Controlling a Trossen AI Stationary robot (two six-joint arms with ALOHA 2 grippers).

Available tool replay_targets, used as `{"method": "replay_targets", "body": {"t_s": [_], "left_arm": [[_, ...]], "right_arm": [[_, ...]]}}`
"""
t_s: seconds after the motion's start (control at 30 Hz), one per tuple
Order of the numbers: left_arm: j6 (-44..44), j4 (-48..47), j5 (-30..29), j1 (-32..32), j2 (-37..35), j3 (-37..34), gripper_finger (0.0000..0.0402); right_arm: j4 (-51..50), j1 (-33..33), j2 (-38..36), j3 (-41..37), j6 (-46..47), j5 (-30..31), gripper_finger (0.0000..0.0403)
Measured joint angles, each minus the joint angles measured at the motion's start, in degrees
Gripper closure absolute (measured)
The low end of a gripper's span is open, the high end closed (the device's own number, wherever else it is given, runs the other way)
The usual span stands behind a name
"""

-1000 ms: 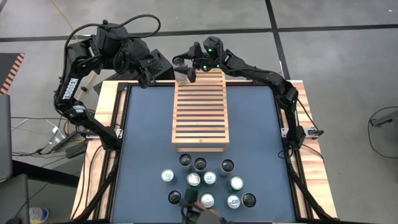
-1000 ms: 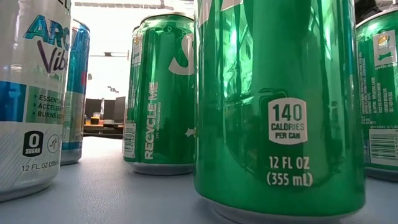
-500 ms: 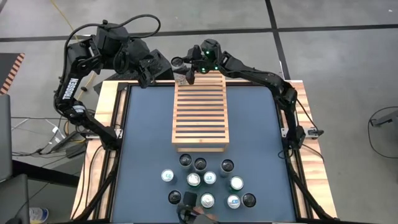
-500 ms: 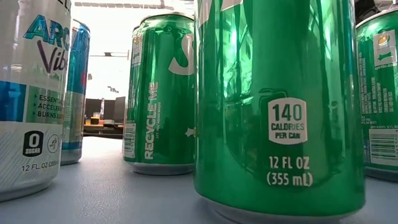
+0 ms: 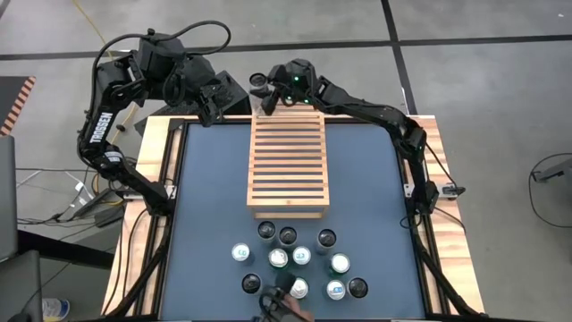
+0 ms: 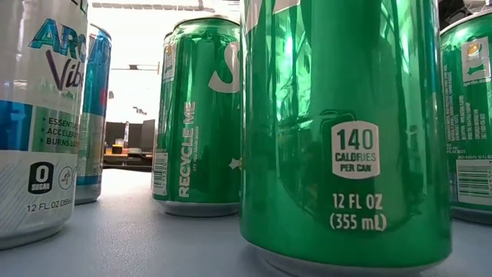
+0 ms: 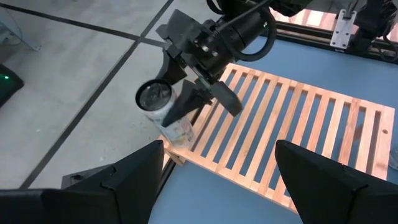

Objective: Place canned beverage on shelf
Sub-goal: Put the white yellow soda can on the shelf

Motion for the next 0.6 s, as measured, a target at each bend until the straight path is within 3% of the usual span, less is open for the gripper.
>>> {"method": "replay_targets", "body": {"t_s": [0.27, 0.47, 0.6], "left_arm": [[0.60, -0.02, 0.00, -0.02, 0.00, 0.00, 0.0106], [0.63, -0.02, 0.02, 0.00, 0.00, 0.00, 0.0106], [0.63, -0.02, 0.00, -0.02, 0.00, 0.00, 0.0106]], "right_arm": [[0.21, 0.75, 0.00, 0.00, 1.62, 5.80, 0.0233], [1.16, 3.61, 0.00, -0.04, -3.38, 12.18, 0.0233], [1.27, 5.07, 0.00, -0.04, -2.53, 12.43, 0.0232]]}}
